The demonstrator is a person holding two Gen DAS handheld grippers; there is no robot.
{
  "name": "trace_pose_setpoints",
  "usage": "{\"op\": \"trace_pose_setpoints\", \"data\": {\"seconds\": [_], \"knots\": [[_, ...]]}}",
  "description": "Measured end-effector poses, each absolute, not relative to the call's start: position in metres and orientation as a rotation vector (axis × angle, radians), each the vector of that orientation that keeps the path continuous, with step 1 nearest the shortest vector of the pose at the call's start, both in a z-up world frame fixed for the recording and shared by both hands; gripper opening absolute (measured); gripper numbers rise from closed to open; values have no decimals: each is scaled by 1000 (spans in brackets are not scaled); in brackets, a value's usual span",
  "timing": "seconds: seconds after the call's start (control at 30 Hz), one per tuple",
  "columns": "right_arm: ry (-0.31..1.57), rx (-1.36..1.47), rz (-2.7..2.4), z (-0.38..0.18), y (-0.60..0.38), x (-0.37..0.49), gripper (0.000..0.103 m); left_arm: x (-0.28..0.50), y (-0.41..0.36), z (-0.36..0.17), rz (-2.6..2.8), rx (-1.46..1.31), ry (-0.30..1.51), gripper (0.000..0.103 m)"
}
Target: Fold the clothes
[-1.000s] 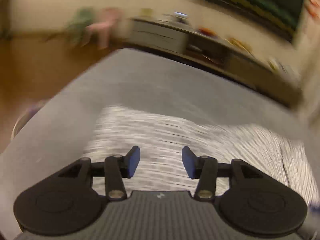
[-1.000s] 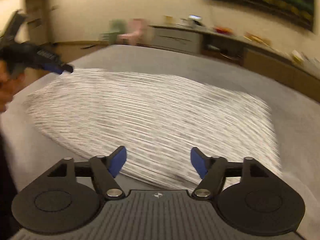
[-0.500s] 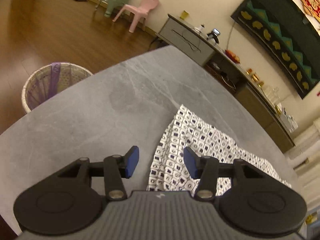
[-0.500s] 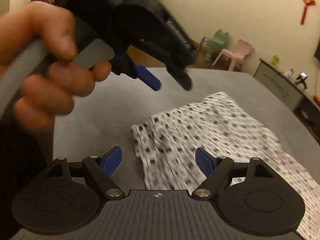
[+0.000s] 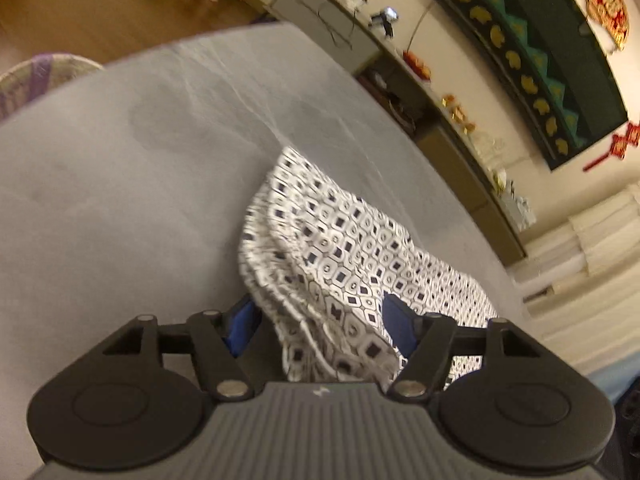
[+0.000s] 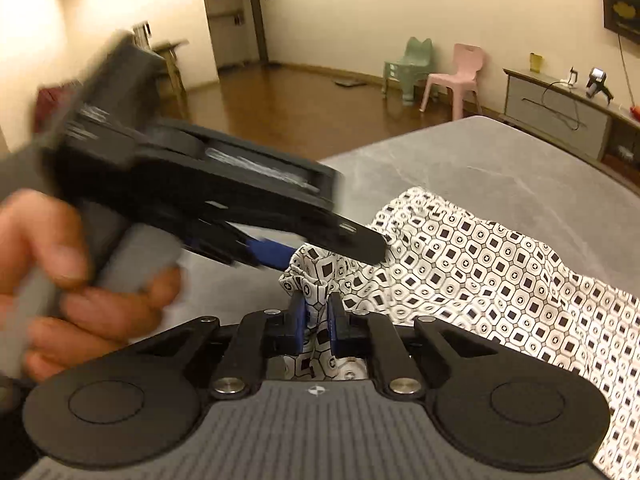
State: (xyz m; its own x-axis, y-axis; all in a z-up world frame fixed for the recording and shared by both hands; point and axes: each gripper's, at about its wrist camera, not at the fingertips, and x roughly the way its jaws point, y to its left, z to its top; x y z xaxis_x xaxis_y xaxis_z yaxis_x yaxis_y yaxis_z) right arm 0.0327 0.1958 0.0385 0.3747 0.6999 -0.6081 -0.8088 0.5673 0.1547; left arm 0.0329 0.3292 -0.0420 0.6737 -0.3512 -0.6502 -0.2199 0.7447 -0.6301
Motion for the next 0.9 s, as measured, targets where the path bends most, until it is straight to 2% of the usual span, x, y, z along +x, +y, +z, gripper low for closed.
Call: {"op": "trace_pose_setpoints", "data": {"seconds": [0.03, 0.07, 0.17, 0.2, 0.23, 0.27, 0.37, 0.47, 0.5, 0.53, 0.6, 0.67, 0.73, 0.8, 0.83, 0.9], "knots": [[687, -169, 978, 40, 192, 31, 11, 36, 324, -43, -90, -729, 854, 38], [690, -161, 981, 40, 189, 30, 11, 38, 318, -42, -89, -697, 850, 12], [714, -136, 982, 38, 170, 30, 13, 36, 301, -34, -28, -556, 832, 11], [730, -102, 981, 38, 157, 32, 19, 34, 295, -31, -2, -506, 822, 10], [742, -61, 967, 38, 140, 36, 32, 32, 289, -27, 17, -467, 812, 10], [747, -9, 934, 38, 120, 41, 37, 29, 283, -24, 36, -429, 801, 10], [771, 59, 749, 31, 62, 61, 38, 24, 253, -10, 71, -274, 756, 10], [835, -1, 558, 9, 27, 87, 38, 25, 209, 16, 54, -97, 683, 11], [851, -15, 538, 4, 18, 91, 32, 27, 190, 26, 37, -36, 655, 11], [852, -20, 554, 6, 12, 91, 31, 29, 171, 35, 20, 24, 626, 11], [867, 32, 570, 17, -4, 93, 33, 38, 129, 53, -32, 128, 577, 11], [848, 159, 574, 29, -32, 95, 43, 51, 81, 63, -117, 193, 546, 11], [821, 323, 536, 39, -73, 99, 57, 61, 29, 57, -239, 269, 549, 13], [823, 459, 479, 38, -116, 99, 60, 71, -10, 30, -320, 330, 635, 17], [843, 503, 446, 32, -134, 99, 64, 73, -25, 17, -355, 346, 676, 19], [892, 576, 432, 16, -163, 93, 67, 68, -28, -4, -391, 302, 747, 19]]}}
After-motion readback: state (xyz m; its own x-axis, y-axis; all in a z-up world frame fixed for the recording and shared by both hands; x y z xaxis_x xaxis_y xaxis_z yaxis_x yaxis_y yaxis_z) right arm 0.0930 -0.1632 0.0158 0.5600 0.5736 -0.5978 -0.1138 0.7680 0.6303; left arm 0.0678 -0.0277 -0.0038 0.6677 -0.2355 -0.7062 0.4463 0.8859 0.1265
